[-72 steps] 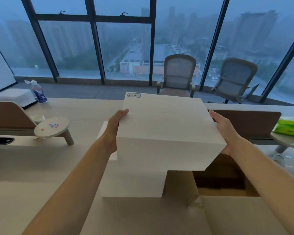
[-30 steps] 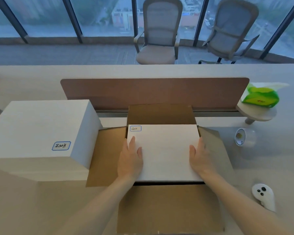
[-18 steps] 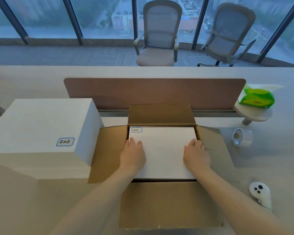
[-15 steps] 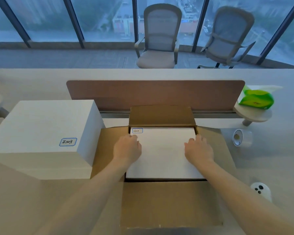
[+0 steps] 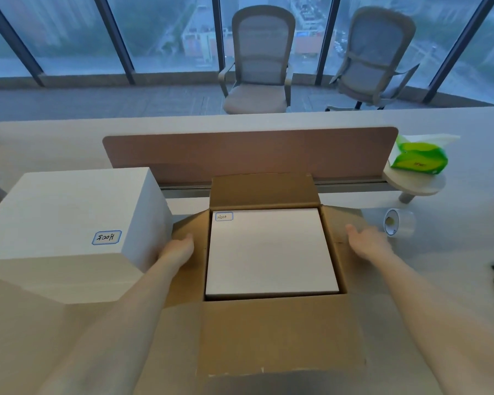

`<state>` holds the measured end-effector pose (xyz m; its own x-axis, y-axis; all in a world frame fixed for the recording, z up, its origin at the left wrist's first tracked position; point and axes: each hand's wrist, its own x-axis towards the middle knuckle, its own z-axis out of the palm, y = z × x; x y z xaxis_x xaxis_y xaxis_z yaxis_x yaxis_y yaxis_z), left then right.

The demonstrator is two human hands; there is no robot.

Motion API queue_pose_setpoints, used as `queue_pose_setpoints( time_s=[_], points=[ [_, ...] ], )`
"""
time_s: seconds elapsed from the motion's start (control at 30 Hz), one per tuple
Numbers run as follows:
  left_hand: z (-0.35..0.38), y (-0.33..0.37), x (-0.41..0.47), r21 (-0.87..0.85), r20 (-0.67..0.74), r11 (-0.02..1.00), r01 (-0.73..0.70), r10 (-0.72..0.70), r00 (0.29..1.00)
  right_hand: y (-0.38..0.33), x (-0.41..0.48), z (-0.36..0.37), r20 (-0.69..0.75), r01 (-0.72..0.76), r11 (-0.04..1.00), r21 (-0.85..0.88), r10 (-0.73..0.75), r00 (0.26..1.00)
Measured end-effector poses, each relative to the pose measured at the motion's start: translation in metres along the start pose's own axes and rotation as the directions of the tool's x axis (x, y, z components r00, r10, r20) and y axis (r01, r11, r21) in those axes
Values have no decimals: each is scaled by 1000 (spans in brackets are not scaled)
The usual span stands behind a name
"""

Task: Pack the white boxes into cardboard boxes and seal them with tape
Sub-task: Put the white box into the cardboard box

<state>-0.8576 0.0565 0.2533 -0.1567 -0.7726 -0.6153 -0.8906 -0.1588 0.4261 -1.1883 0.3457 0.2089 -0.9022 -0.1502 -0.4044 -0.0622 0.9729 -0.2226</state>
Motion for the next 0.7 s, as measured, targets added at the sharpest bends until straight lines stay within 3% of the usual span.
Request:
queue_pose_setpoints(
  time_s=[0.17,0.27,0.33,0.43,0.57,0.7],
  points=[
    [-5,13,-15,97,-39,995,16,-13,999,-22,-31,-49,-68,-17,999,-44,14,998],
    [-7,25,-22,141,-150,982,127,-105,983,-44,-51,-77,-184,-9,997,-78,-6,983],
    [-12,37,-42,166,-224,977,131,-92,970,-60,-65,-89,-233,35,994,-99,-57,971],
    [-20,55,-68,200,-254,977,-78,128,959,-84,-88,-94,-202,159,980,-119,-180,963],
    [-4,73,-85,209,-136,914,-348,379,915,-104,-109,-67,-104,346,936,-67,-352,930],
    [26,69,-91,130,-44,904,-408,416,908,-95,-119,-31,107,451,892,35,-452,886]
  ],
)
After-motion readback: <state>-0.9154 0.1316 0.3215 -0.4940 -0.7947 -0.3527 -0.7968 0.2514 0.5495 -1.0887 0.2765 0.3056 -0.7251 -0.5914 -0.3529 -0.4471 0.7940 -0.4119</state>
